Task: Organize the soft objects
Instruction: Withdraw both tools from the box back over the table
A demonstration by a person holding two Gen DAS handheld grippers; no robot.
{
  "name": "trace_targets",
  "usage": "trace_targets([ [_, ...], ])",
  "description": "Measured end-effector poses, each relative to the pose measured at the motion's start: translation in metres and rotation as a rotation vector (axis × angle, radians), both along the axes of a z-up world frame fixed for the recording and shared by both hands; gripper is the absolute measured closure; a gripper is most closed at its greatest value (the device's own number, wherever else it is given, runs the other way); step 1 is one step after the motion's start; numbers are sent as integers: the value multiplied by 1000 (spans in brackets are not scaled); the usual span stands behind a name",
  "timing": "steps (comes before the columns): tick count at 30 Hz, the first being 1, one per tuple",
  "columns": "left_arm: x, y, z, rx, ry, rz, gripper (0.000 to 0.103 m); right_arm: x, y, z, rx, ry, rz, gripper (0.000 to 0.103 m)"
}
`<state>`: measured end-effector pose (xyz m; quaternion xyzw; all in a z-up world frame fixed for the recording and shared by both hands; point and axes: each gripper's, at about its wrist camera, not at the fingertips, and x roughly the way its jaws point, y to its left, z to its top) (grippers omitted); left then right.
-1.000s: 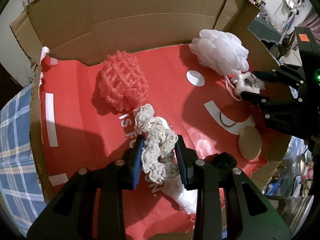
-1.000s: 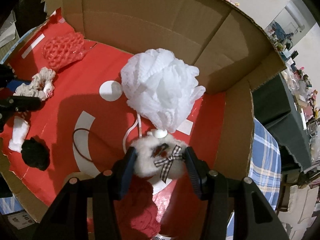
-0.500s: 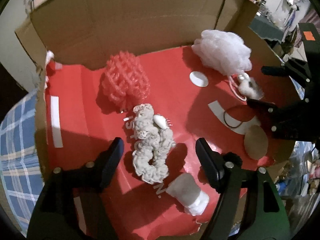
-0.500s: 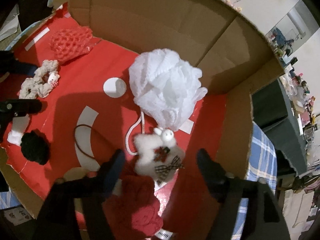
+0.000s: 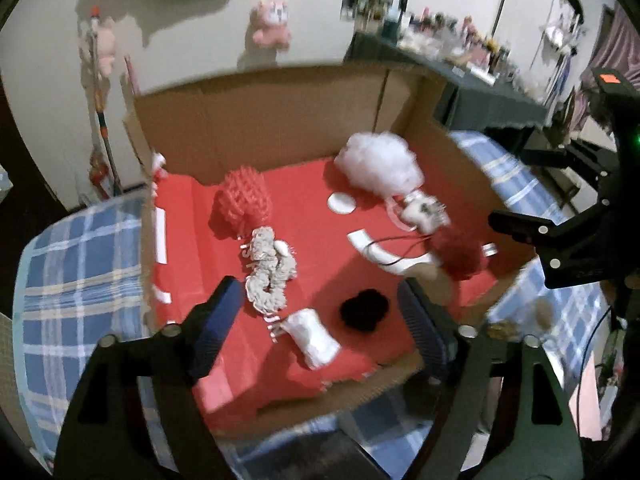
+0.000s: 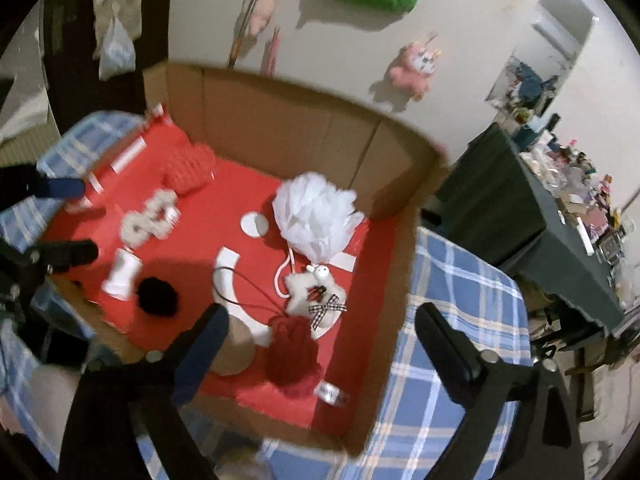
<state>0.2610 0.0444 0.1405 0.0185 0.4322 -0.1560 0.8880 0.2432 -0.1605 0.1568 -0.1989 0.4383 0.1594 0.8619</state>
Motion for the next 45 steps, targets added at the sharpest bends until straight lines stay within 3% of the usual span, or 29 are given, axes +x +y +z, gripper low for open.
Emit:
trace_targets([
  [4,-39,0,28,-40,-102,24,14,-25,-21,24,65,-66,-25,1],
  [10,-104,0,58,-101,-239,54,10,-94,-40,61,145,-212,-32,0],
  [19,-180,-11,65,-136,-383,74,5,-187,-56,76,237,-372,-49,0],
  [24,-213,-19,59,-126,-435,75,5,-232,-53,67,218,-454,-58,0],
  [30,-251,-27,51,-100,-500,79,2,-267,-57,50,233,-487,-90,0],
  [38,-275,-37,25,-93,-513,76,2,-286,-72,8,304,-471,-162,0],
  [45,-272,-41,-11,-85,-460,92,2,-292,-82,-25,345,-468,-210,0],
])
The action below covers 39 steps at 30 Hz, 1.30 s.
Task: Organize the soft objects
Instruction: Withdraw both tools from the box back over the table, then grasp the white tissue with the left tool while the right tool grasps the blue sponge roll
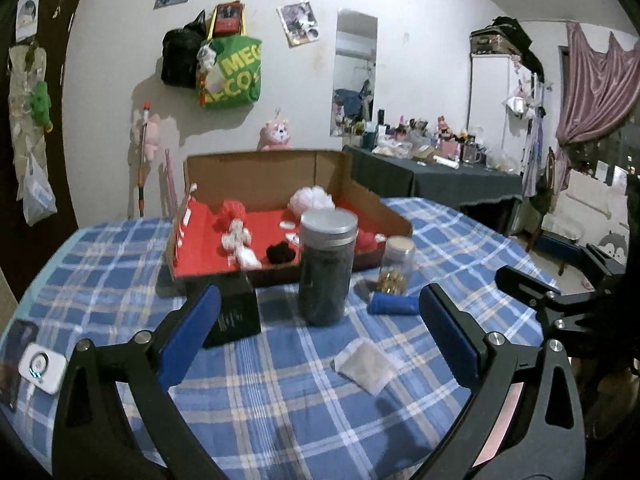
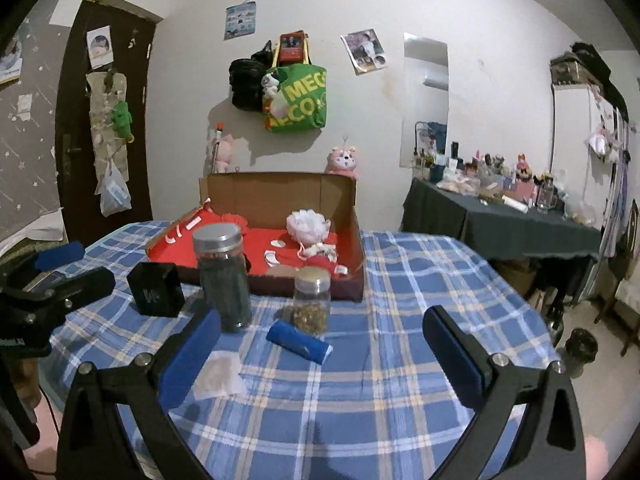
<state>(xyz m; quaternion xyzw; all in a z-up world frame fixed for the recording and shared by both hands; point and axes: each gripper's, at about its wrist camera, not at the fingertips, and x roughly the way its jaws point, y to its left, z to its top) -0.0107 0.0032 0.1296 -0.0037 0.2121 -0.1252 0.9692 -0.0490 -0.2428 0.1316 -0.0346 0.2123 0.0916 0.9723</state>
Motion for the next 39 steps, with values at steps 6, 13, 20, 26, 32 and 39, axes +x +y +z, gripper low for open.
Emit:
trace_targets([
  [6,11,-2,-32,-4,84,8,2,11,-4,-31,38,82,-4,0],
  [13,23,-2,-64,9,166,25,2,22,-6,-72,22,157,-37,0],
  [20,36,1,-88,-3,254,36,2,31,-8,-93,26,217,-36,0],
  [26,45,0,-95,-5,301,30,2,36,-8,-99,7,231,-43,0],
  [32,55,-9,-96,-31,370,-35,2,50,-10,-98,-12,257,-35,0],
  [39,67,-31,-98,-4,413,-101,2,91,-9,-94,-56,339,44,0],
])
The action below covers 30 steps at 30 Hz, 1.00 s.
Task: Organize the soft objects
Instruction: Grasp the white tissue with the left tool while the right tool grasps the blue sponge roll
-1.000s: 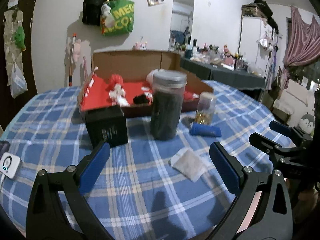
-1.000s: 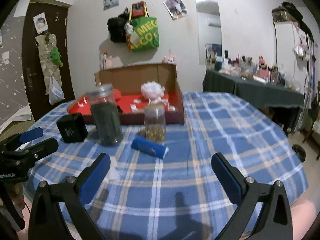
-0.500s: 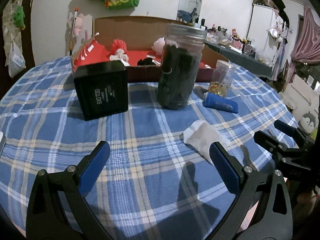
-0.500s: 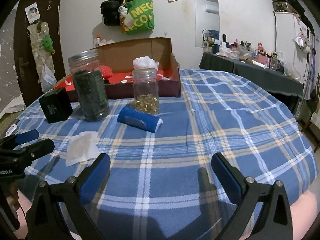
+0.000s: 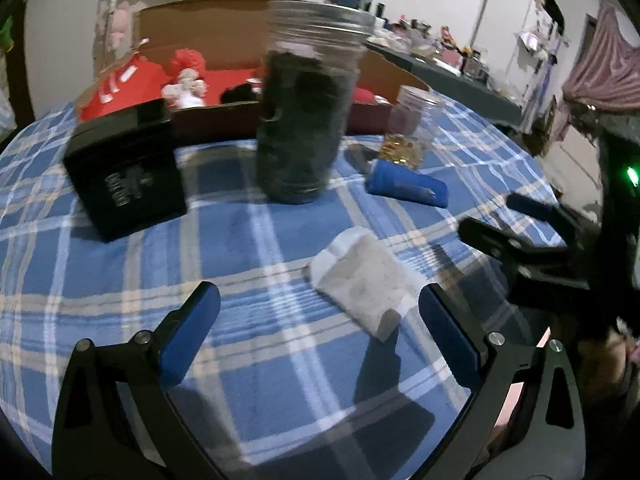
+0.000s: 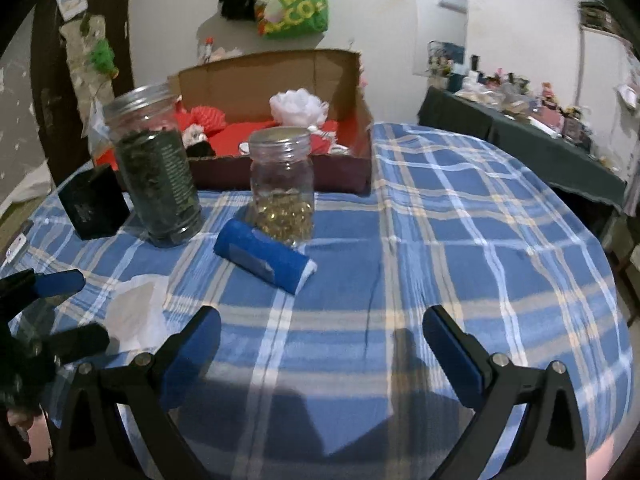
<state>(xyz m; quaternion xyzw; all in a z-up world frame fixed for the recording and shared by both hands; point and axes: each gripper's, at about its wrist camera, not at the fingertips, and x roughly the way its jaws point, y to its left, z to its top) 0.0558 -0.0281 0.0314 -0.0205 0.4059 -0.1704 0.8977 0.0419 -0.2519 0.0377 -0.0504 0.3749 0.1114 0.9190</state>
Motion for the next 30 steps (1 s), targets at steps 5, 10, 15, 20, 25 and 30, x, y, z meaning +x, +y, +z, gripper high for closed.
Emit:
trace_targets([
  [5,9,-14,-1,9,10,-54,15,31,15,-2,-64,60,82,7],
  [10,14,-26,-2,70,-5,-101,58,49,29,-6,-57,126,159,24],
  [15,18,-23,0,32,12,-141,82,49,38,-5,-36,135,237,62],
  [20,19,-15,5,8,23,-156,86,25,50,-1,-1,125,315,80],
  [25,18,-8,10,11,11,-164,87,0,52,11,32,82,306,84],
  [30,20,4,14,9,1,-157,87,-8,49,16,54,74,273,85],
])
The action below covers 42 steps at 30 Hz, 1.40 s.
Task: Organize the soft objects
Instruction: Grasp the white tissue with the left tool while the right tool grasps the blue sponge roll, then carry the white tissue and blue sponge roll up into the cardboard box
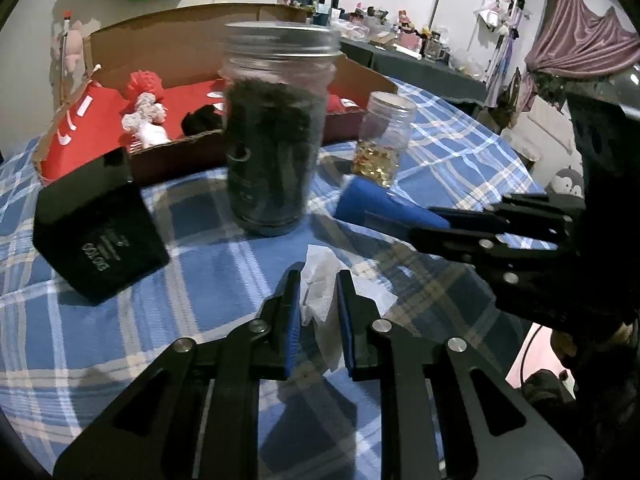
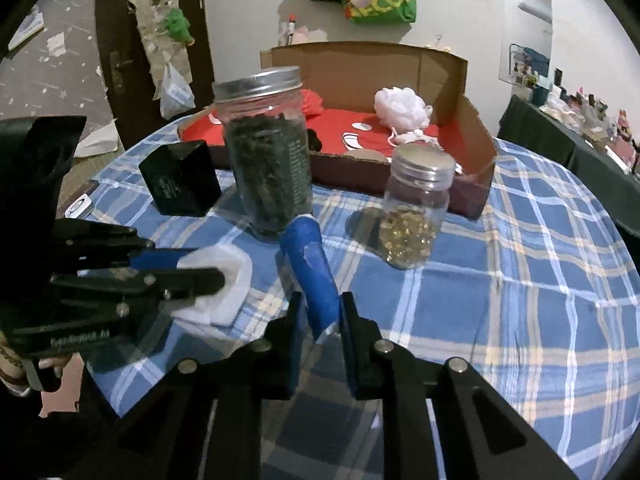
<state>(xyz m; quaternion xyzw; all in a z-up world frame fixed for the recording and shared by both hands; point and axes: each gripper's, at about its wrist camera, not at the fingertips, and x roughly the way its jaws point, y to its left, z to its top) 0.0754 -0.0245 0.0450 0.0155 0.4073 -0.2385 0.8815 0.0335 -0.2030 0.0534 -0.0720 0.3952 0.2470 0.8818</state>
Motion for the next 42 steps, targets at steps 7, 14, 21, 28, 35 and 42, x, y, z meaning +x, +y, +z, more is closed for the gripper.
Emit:
trace_targets([
  [7,-1,4,2,-4,-6,-8,87,-7,0,-2,7,12,-16,85],
  [14,-2,5,4,-3,-10,-1,87,-8,0,-1,7,11,-24,86],
  [21,-1,14,11,0,-18,15,87,-8,-2,1,-10,-2,-28,88],
  [28,-1,17,5,1,0,14,87,-9,-3,-2,-11,8,-22,90],
  [35,-4,20,-13,-4,44,8,86,-11,-10,-16,2,59,-29,83],
  [42,-6,18,-14,7,31,-6,82,-8,0,-18,-46,25,-17,51],
])
